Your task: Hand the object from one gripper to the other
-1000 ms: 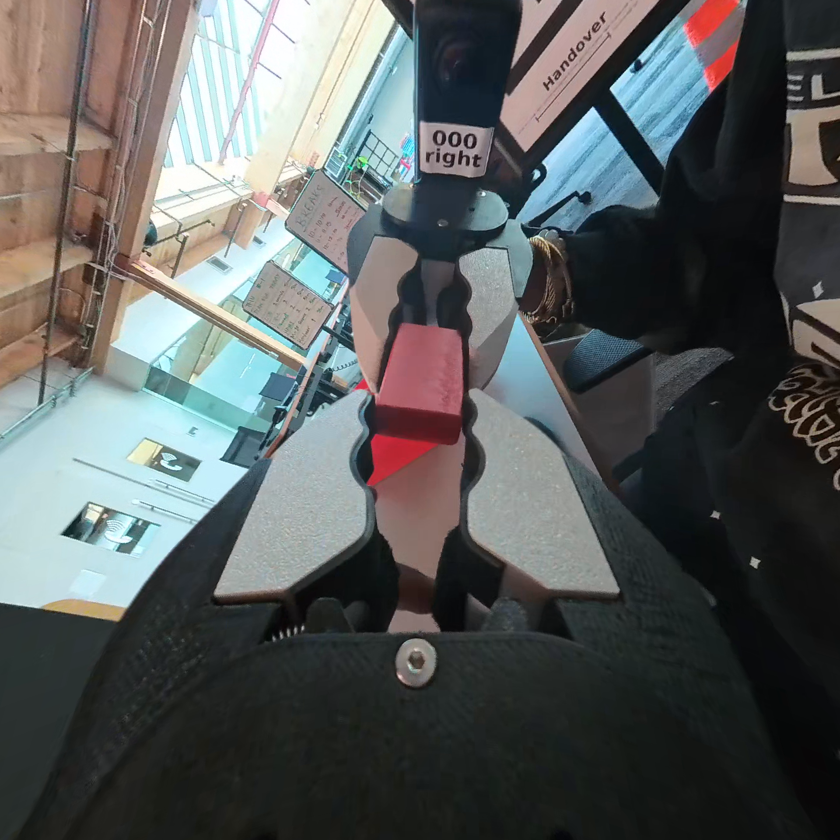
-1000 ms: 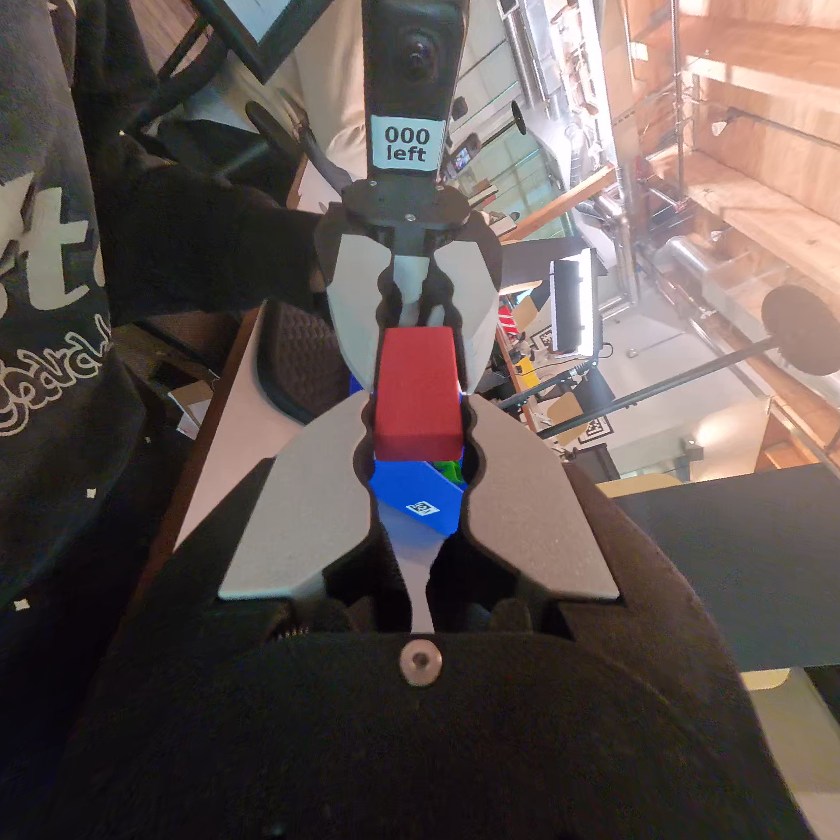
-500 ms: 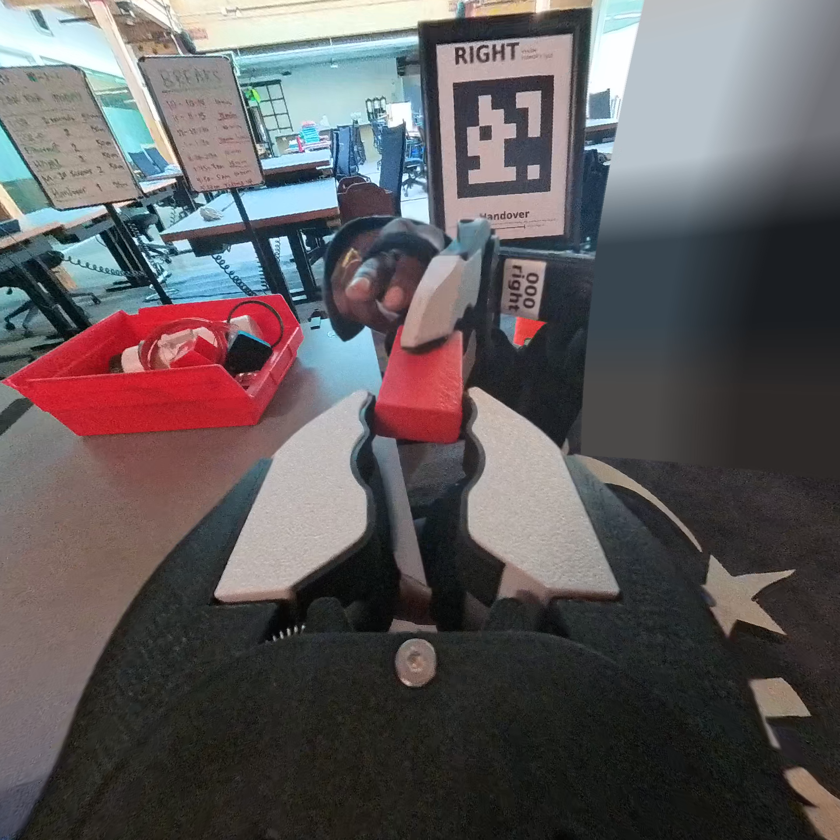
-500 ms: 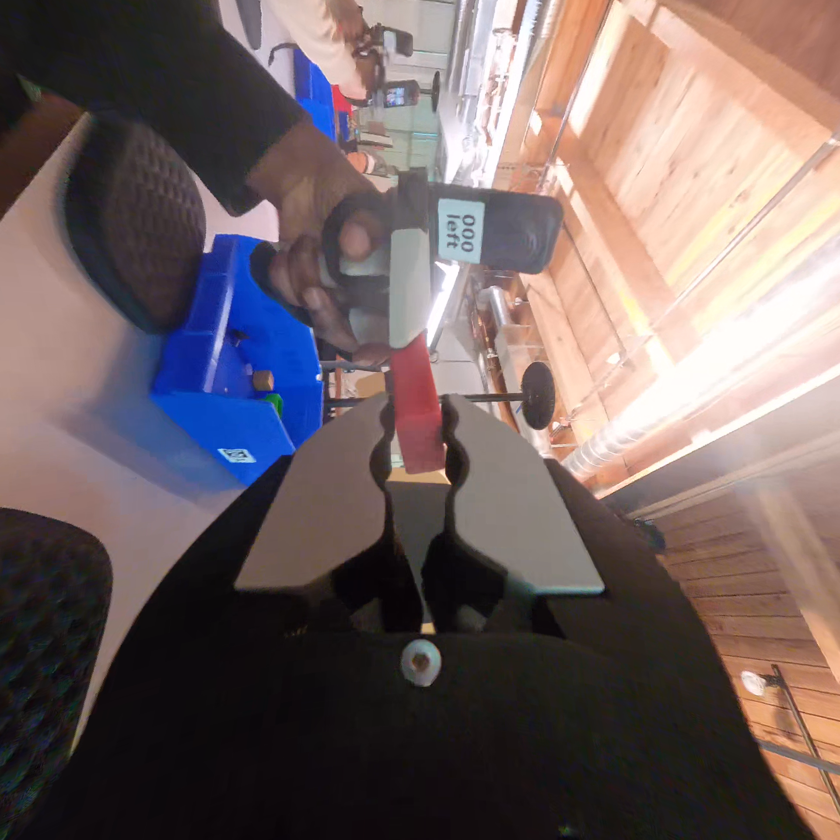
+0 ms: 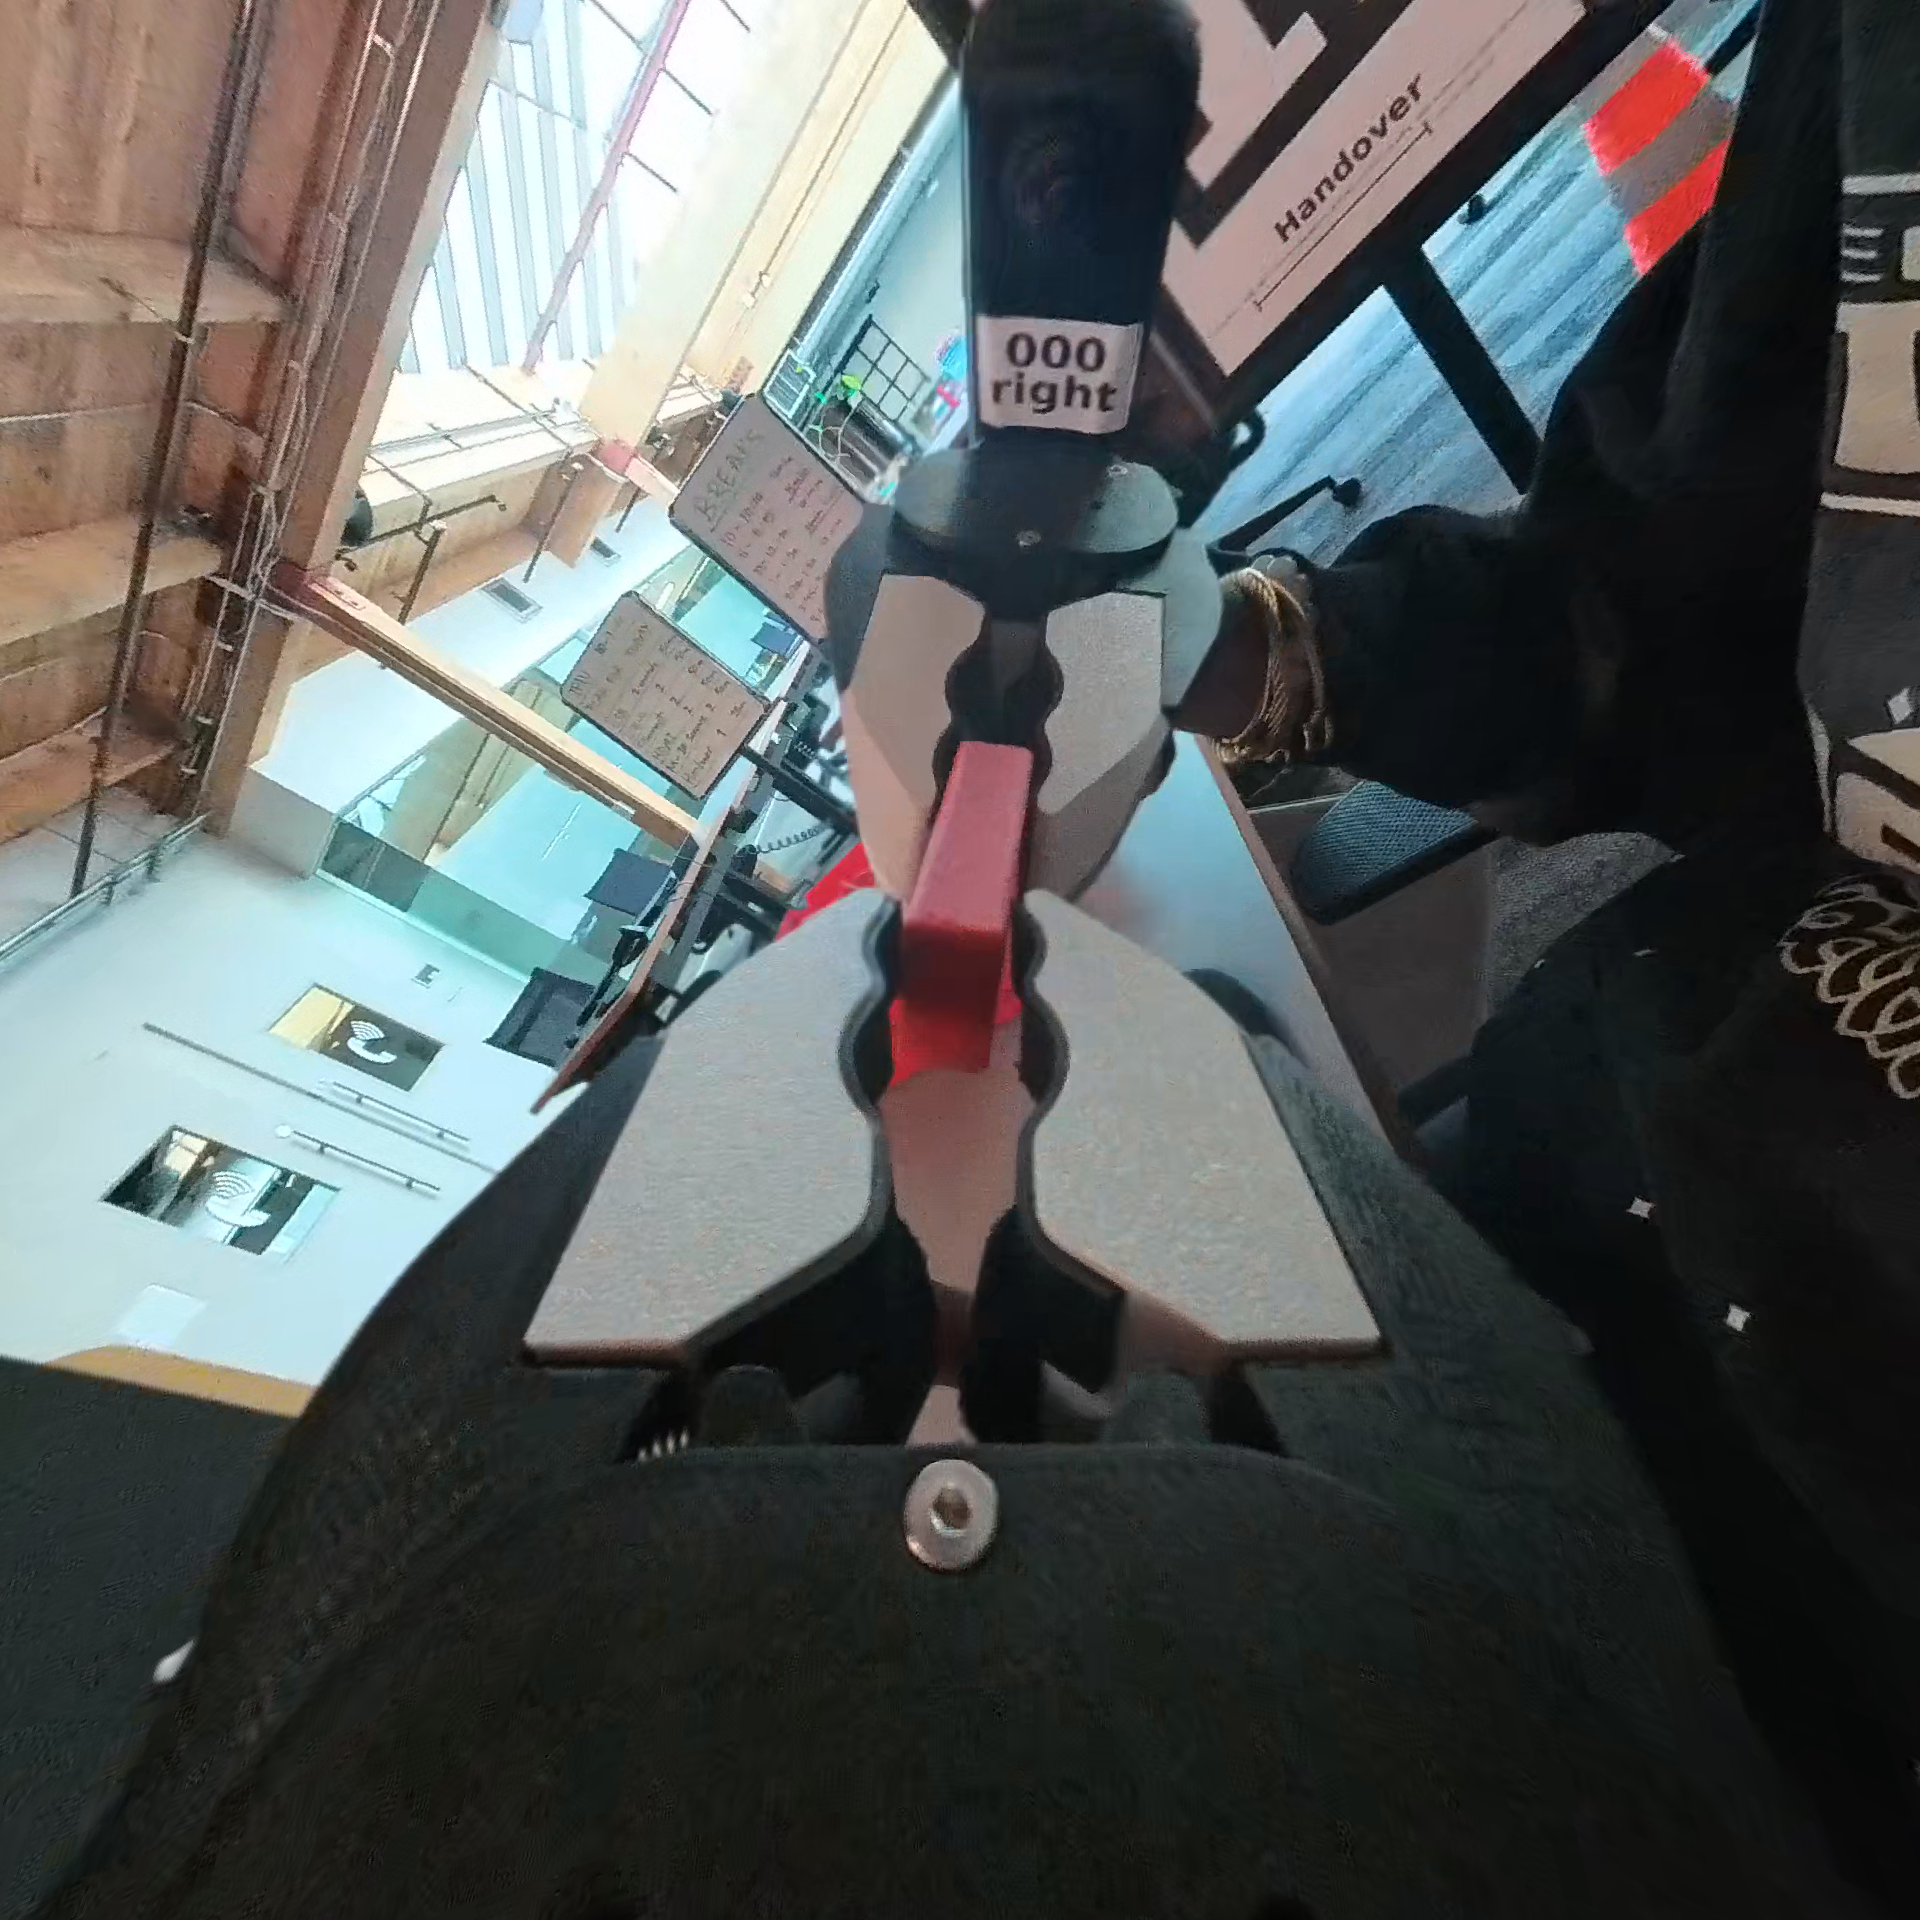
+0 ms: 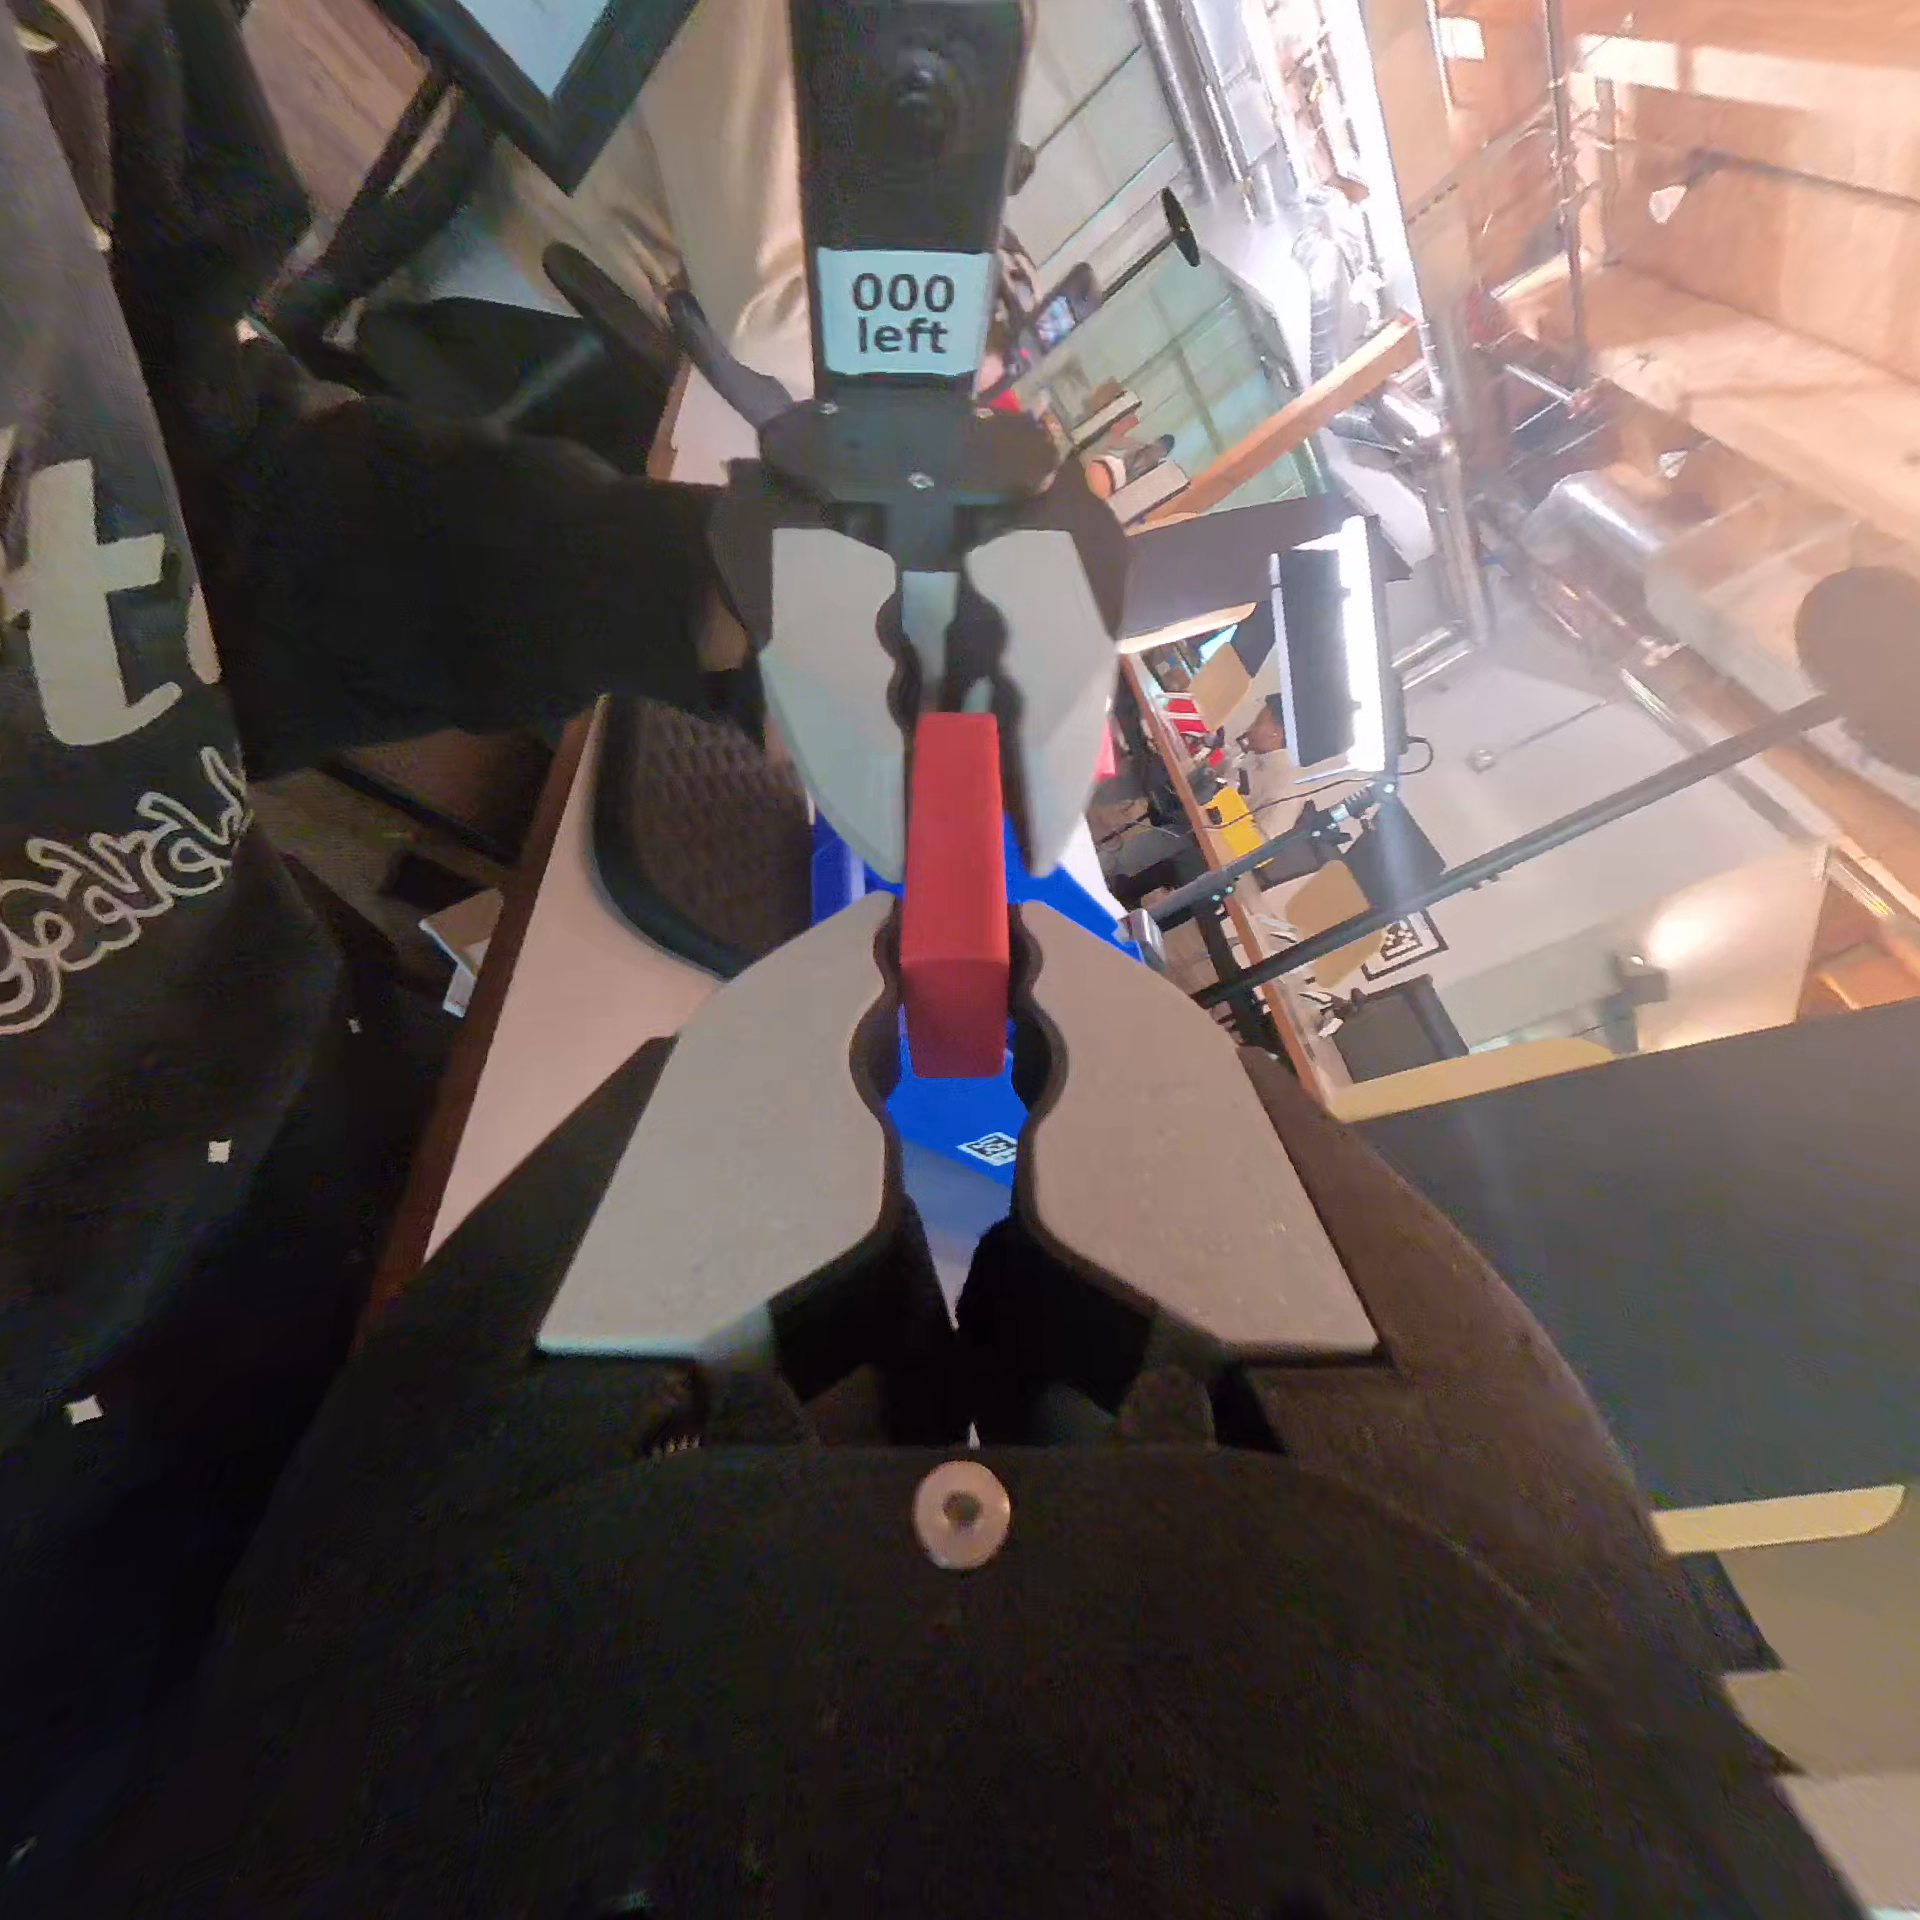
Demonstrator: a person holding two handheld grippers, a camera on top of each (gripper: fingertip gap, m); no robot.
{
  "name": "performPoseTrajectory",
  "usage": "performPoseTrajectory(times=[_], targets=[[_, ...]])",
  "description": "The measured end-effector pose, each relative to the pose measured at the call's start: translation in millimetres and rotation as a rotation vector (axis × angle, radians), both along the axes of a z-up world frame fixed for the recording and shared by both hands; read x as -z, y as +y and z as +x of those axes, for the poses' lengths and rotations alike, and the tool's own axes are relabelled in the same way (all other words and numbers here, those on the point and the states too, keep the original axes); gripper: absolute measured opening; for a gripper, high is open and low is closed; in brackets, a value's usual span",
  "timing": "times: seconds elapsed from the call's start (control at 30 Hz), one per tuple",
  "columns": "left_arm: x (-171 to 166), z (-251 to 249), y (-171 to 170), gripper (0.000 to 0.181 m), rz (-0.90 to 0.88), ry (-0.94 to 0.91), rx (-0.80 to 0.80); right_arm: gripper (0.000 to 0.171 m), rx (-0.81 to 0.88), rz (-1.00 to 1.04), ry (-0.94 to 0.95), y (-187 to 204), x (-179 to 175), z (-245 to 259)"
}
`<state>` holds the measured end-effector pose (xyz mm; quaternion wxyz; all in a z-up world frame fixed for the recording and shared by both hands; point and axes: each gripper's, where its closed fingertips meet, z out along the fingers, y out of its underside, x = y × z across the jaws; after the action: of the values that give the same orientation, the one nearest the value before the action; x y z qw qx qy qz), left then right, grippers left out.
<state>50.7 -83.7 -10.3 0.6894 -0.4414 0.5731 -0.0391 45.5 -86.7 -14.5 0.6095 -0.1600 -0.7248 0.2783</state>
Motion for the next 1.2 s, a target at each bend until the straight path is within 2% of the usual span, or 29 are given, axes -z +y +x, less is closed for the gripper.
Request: performPoseTrajectory(times=[0.1, 0.17, 0.23, 0.33, 0.5, 0.53, 0.57, 0.67, 0.7, 0.8, 0.9, 1.03, 1.1, 1.2], targets=[[0, 2, -1, 0.018, -0.094, -0.032, 0.029, 0.017, -0.01, -0.012, 0.01, -1, -3, 3], [-1, 1, -2, 0.017, -0.213, -0.093, 0.062, 0.024, -0.014, 0.021, 0.062, -2, -8, 4], [-3, -1, -2, 0.017, -0.399, -0.176, 0.093, 0.039, 0.008, 0.147, 0.175, -2, -15, 7], [-5, -2, -6, 0.017, -0.646, -0.278, 0.18, 0.049, 0.042, 0.346, 0.271, -6, -18, 10], [6, -2, -8, 0.017, -0.844, -0.277, 0.225, 0.049, 0.11, 0.53, 0.231, -5, -5, 3], [6, -1, -7, 0.017, -0.853, -0.279, 0.223, 0.043, 0.113, 0.553, 0.213, -5, -2, 2], [6, -1, -7, 0.017, -0.853, -0.282, 0.221, 0.035, 0.121, 0.566, 0.189, -5, 2, 0], [6, -2, -7, 0.017, -0.789, -0.261, 0.224, 0.035, 0.125, 0.526, 0.153, -4, 3, -1], [4, -2, -5, 0.02, -0.722, -0.252, 0.211, 0.035, 0.111, 0.479, 0.138, -4, 3, 0], [-4, -5, -5, 0.049, -0.413, -0.209, 0.166, 0.035, 0.083, 0.318, 0.112, -2, -2, 2], [-11, -5, -9, 0.055, -0.153, -0.14, 0.104, 0.035, 0.035, 0.185, 0.084, -2, -5, 6], [-6, -1, -7, 0.051, -0.044, -0.042, 0.037, 0.035, -0.01, 0.09, 0.066, -5, -7, 7], [-5, 2, -6, 0.036, -0.005, -0.024, 0.028, 0.035, -0.016, 0.064, 0.056, -6, -7, 7], [2, 0, -3, 0.035, -0.1, -0.001, 0.012, 0.035, -0.025, 0.061, 0.053, -8, -7, 7]])
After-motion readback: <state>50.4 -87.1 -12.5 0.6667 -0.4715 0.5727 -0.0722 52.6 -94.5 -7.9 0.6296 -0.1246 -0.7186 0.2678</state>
